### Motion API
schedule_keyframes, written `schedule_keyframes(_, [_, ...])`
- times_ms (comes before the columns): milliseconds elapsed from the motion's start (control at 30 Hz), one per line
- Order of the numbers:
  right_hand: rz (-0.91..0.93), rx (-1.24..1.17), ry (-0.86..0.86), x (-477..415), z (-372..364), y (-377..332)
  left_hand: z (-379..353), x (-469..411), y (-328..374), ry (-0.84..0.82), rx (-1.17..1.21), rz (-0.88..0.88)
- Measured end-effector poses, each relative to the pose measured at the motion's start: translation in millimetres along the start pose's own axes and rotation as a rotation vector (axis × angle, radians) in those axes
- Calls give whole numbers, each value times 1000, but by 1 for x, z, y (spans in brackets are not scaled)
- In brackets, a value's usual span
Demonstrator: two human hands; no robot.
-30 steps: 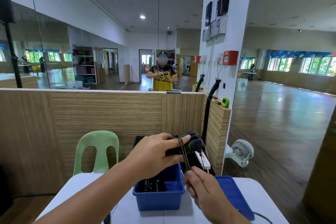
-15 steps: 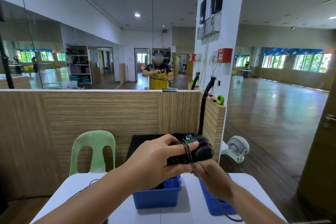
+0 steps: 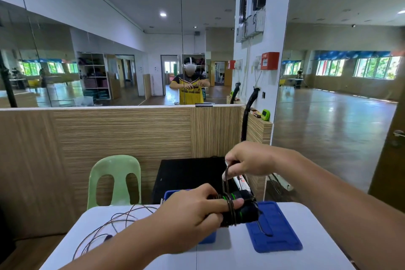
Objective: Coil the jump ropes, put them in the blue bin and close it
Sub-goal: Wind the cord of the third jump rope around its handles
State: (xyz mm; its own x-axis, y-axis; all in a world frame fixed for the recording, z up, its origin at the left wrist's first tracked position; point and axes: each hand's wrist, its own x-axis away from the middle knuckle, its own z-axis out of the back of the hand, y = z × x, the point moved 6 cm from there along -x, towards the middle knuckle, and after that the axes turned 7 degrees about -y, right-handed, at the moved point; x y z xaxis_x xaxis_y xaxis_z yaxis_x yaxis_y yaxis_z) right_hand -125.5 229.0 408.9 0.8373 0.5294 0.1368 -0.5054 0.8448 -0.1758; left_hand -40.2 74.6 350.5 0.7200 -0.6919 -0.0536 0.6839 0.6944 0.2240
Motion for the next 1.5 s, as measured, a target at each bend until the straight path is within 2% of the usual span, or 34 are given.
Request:
schedule_keyframes(267, [60,15,59,6,1,-37,-11,-7,-12,-45,-44,68])
schedule_keyframes(467, [106,-256,50,15,-1,-52,-13,-14,-20,-37,-66,125])
schedule_keyframes(600, [77,-533,59,28,2,-43,-11,-12,-26,2,4,121])
schedule_keyframes(700, [66,-621,33,36,-2,-35,-9,-9,-34,33,53,136])
schedule_keyframes(1000, [63,-599,-23,40,-15,-21,-9,-13,-43,86,71,182])
schedule_keyframes(1333, [80,-697,122,36,-11,-14,-13,-13,-38,89,67,153])
schedule_keyframes(1433, [58,-734,184,33,-10,-8,-12,-13,-36,134,68,117])
schedule_keyframes(1500, [21,-663,271,31,-7,2,-9,-13,-35,176,63,92])
